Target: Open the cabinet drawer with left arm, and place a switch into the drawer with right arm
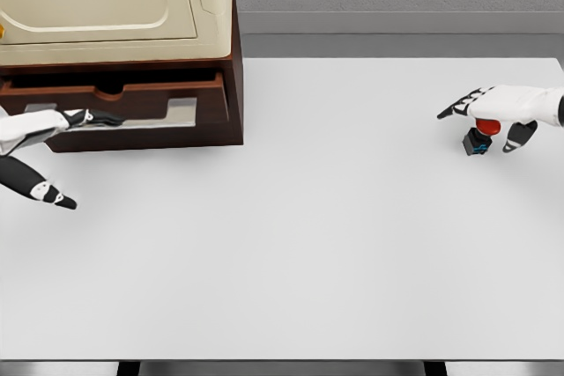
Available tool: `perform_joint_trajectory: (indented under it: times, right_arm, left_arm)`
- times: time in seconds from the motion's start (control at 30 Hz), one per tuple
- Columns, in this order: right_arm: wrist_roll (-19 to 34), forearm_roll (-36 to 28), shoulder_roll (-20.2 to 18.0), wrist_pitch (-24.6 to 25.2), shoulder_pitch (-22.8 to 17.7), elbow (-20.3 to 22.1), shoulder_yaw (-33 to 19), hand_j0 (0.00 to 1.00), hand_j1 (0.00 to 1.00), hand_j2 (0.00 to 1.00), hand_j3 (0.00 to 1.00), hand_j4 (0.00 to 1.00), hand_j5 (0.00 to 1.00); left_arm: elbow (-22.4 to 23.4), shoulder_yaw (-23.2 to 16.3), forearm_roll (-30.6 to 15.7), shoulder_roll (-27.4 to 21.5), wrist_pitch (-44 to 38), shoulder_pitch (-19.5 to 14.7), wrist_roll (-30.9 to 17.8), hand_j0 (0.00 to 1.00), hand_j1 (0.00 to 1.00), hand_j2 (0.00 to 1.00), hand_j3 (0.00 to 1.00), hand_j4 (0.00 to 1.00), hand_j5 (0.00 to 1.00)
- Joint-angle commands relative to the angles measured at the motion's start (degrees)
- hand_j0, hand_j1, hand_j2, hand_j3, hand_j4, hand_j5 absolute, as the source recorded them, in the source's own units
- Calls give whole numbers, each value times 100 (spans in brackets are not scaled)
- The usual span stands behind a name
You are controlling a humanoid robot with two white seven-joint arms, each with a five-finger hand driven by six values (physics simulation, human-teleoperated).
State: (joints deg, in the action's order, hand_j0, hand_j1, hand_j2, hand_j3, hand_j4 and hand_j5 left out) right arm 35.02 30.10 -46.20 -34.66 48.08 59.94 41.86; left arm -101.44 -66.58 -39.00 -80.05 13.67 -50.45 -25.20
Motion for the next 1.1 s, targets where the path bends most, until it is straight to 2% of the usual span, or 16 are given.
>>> perform_joint_trajectory:
  times: [0.0,1.07]
  right_arm:
    - [-2,-13,5,21,0,-9,-2,100,100,100,100,100,100]
    - [-2,57,49,12,53,-17,226,100,100,100,100,100,100]
  left_arm:
    - [45,-118,306,-72,162,0,-82,100,100,100,100,100,100]
    - [45,-312,-11,-556,1085,0,-820,100,100,100,100,100,100]
